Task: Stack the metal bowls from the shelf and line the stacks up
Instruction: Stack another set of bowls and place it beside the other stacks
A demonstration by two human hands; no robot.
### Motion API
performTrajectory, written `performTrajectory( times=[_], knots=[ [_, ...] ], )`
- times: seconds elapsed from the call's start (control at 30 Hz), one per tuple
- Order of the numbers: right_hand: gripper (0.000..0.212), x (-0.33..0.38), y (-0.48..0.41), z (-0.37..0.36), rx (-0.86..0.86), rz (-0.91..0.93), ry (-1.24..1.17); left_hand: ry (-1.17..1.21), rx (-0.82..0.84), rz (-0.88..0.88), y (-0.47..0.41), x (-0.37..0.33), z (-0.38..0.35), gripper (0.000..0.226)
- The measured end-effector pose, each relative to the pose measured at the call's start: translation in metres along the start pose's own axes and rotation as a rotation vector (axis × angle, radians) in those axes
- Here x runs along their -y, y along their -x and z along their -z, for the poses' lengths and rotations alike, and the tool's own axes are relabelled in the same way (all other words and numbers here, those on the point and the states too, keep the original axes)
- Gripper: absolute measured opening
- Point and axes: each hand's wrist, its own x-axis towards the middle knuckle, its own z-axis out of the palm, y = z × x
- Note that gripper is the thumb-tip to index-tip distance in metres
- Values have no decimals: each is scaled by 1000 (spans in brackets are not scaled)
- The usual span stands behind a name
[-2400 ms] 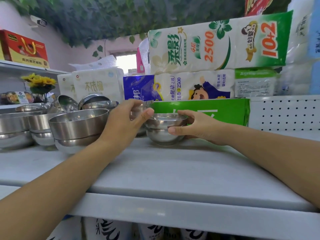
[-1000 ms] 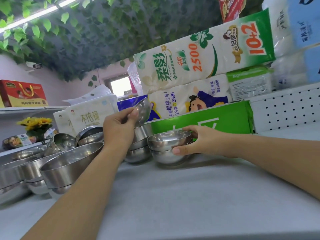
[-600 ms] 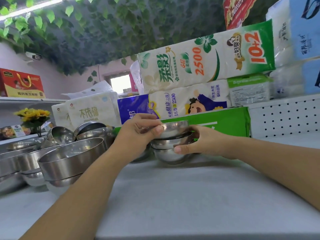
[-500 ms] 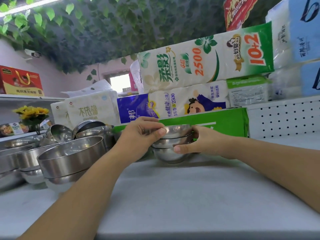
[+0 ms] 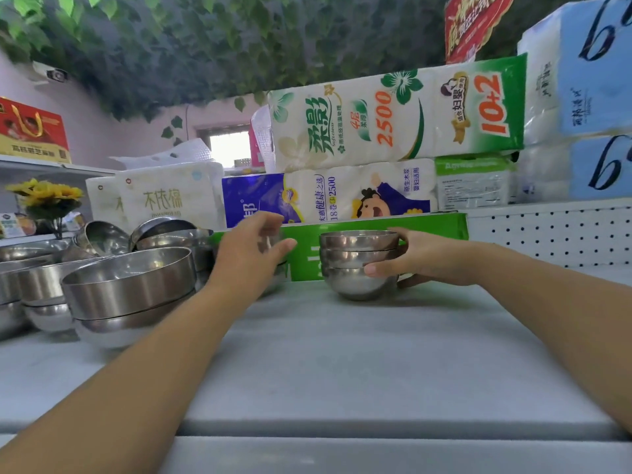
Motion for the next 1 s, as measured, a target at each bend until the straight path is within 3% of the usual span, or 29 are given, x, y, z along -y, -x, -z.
performTrajectory(
  times=[0.13,0.23,0.33,0.6,0.73,1.0],
  knots=[
    [147,-1,-2,-7,-28,-50,7,-424,-112,-50,-7,11,5,44],
    [160,-3,-6,-15,-68,-31,-30,-640,-45,60,-11,18,4,36],
    [145,-2,-6,-15,-105,1,-63,-476,-48,41,-10,25,4,26],
    [109,10,6,9,-164,46,-239,-219,-90,-39,-5,6,3,25],
    [123,19,9,34,-252,96,-317,-94,-25,-127,0,-12,-3,28],
    [115,13,27,53,-302,28,-159,-152,200,-199,4,-6,-29,33]
  ],
)
